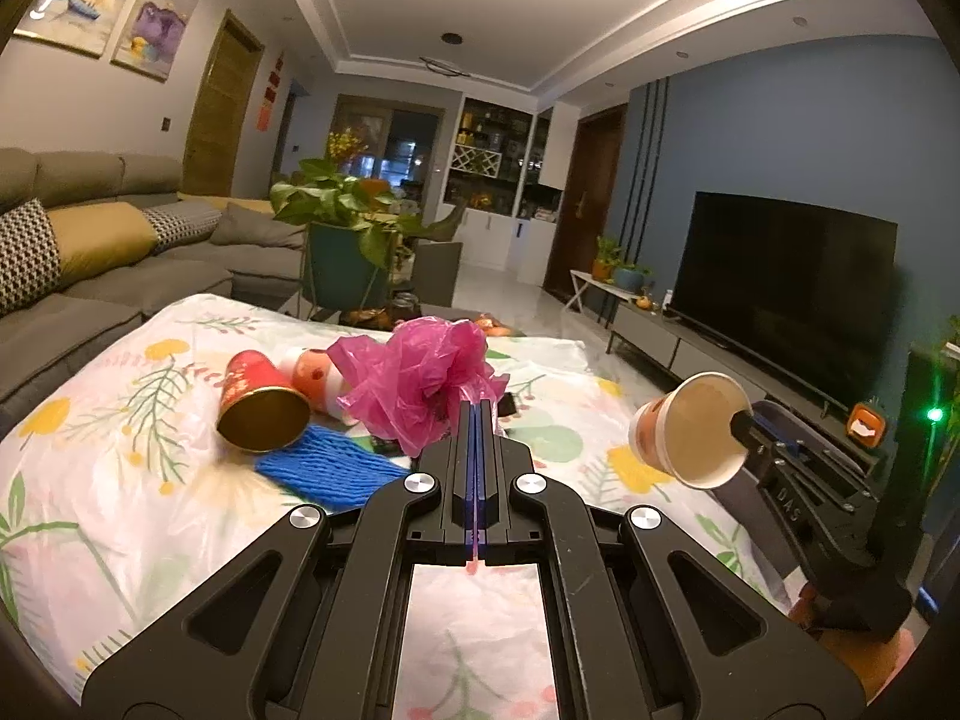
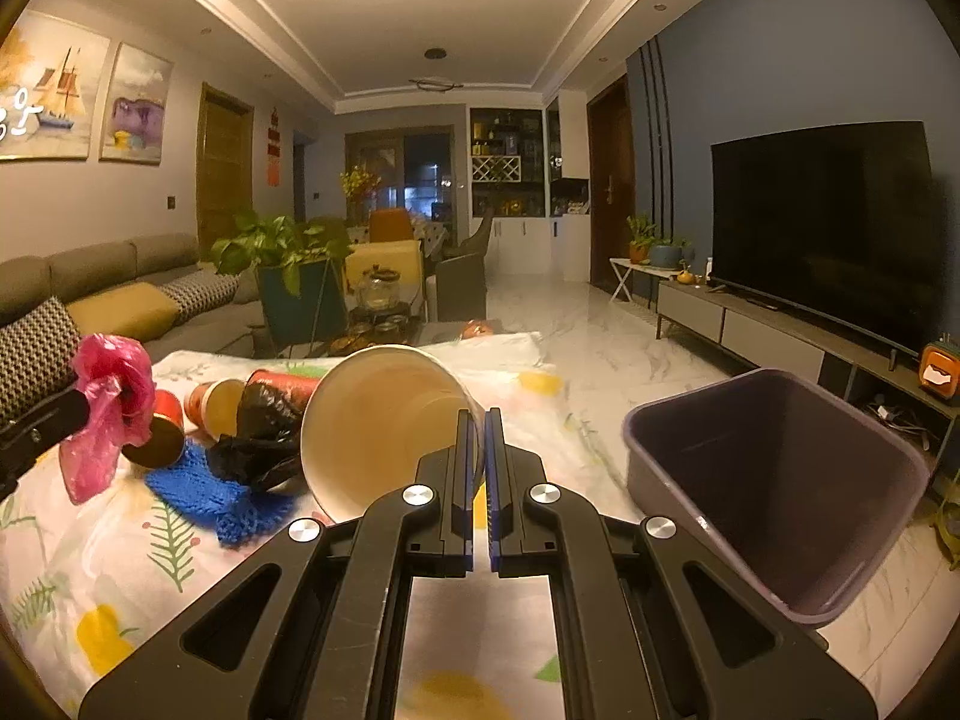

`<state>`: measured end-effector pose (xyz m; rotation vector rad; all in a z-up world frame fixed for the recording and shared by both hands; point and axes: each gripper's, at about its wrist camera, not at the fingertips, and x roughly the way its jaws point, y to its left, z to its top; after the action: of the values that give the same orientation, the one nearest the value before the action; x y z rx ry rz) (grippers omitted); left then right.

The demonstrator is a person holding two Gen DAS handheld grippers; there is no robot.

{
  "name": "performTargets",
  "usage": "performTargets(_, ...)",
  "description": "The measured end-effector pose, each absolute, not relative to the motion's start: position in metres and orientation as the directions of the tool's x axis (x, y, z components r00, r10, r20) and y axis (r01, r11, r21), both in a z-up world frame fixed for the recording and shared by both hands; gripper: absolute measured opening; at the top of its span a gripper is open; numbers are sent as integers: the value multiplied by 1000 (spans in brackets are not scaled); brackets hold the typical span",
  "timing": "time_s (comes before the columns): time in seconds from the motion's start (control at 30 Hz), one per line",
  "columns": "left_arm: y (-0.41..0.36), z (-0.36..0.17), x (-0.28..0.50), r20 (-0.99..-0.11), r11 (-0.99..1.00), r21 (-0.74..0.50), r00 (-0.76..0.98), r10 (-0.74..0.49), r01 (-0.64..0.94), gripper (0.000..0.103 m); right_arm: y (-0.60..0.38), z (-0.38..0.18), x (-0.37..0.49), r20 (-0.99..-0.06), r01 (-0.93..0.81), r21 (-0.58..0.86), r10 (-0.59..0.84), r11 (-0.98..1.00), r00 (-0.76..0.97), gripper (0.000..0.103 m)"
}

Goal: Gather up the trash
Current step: 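Carry the pink bag and paper cup over the grey bin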

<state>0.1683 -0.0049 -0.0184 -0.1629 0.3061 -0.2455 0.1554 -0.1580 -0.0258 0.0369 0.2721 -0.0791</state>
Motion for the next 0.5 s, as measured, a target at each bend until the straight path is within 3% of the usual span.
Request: performTargets(0.5,-62,-11,174,-266,934,-148,897,-354,325,0,-215,-5,122,-207,183,58,-168,981,964,4)
